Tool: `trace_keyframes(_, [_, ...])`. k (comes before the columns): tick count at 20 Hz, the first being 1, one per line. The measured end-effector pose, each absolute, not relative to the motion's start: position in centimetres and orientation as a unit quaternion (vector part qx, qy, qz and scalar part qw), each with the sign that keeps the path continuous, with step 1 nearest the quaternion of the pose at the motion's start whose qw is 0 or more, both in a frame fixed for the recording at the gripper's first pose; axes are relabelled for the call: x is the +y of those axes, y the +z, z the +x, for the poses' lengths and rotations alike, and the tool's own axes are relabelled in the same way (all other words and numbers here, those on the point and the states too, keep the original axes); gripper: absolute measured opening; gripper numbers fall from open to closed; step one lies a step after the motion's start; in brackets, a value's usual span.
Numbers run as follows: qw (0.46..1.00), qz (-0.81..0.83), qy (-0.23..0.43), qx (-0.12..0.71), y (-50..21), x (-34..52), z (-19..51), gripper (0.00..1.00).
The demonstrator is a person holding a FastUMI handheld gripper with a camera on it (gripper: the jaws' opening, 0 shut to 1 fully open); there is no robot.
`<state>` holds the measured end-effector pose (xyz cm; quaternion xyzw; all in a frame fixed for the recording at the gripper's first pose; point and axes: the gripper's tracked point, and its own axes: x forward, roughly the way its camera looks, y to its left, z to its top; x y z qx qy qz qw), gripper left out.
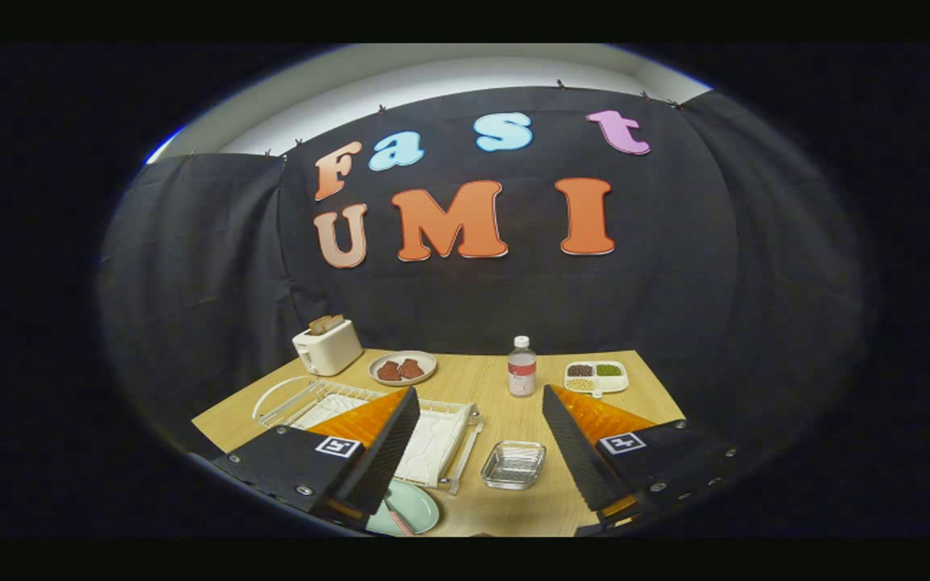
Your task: Take the plate from the dish rack, then take the spoon from the basket and place it into the plate.
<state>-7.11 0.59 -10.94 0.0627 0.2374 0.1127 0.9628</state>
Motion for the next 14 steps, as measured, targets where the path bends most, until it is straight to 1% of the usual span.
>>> trace_keyframes(2, [0.97,0.064,0.104,0.211,-8.9,0.6,-5.2,0.94])
trace_keyframes(5, [0.973,0.056,0.102,0.197,-6.8,0.8,-4.4,0.97])
trace_keyframes(9, [0.977,0.051,0.098,0.18,-4.1,1.1,-3.5,0.97])
trace_keyframes(14, [0.983,0.023,0.079,0.162,-2.4,0.2,-3.0,0.97])
